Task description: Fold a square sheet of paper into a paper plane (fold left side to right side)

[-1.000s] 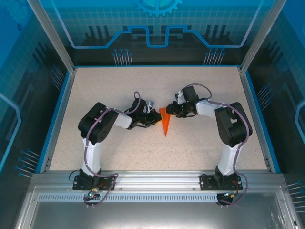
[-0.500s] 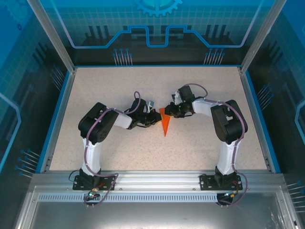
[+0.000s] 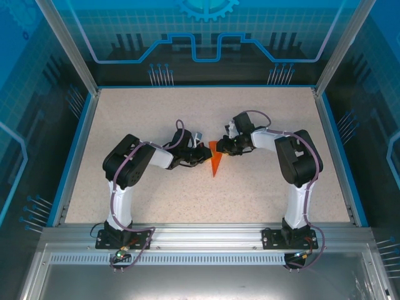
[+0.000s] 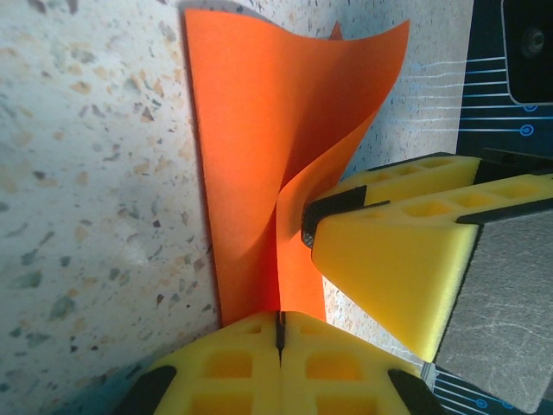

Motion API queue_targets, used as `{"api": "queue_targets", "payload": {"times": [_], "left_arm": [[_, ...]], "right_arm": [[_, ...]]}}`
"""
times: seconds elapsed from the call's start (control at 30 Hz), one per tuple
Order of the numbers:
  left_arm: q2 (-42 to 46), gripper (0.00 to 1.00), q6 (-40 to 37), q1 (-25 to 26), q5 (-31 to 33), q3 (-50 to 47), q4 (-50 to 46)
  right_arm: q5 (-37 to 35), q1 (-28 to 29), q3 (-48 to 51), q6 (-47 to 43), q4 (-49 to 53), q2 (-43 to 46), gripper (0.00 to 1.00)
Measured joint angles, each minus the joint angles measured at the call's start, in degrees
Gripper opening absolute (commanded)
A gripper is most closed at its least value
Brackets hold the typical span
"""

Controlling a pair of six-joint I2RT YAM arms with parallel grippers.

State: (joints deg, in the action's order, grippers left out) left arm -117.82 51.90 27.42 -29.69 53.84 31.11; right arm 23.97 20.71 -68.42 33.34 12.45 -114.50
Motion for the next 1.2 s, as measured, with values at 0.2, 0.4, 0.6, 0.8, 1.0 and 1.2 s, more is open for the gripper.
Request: {"api": "queue_targets", "payload": {"times": [0.2, 0.4, 0.6, 0.8, 1.0, 1.2], "left_arm": [[0.26, 0.11, -0.42, 0.0, -0.04, 0.0, -0.22], [5.05, 0.39, -2.6, -0.31, 0.98, -1.4, -4.31], [14.05, 0.42, -4.31, -0.37, 1.75, -4.09, -8.68], [17.73, 0.43, -4.39, 0.39, 0.11, -5.27, -11.08], [17.31, 0.43, -4.55, 4.24, -1.29, -4.35, -16.13], [15.21, 0.39, -5.11, 5.46, -1.27, -1.81, -20.44]], "right_arm": [[-0.57, 0.07, -0.7, -0.22, 1.51, -0.42, 0.25], [-0.9, 0.28, -1.4, -0.44, 2.67, -0.76, 0.25], [-0.83, 0.26, -1.44, -0.44, 2.73, -0.87, 0.25], [-0.81, 0.26, -1.44, -0.44, 2.73, -0.87, 0.25], [-0.81, 0.26, -1.44, -0.44, 2.73, -0.9, 0.25], [-0.81, 0.26, -1.44, -0.44, 2.73, -0.9, 0.25]]}}
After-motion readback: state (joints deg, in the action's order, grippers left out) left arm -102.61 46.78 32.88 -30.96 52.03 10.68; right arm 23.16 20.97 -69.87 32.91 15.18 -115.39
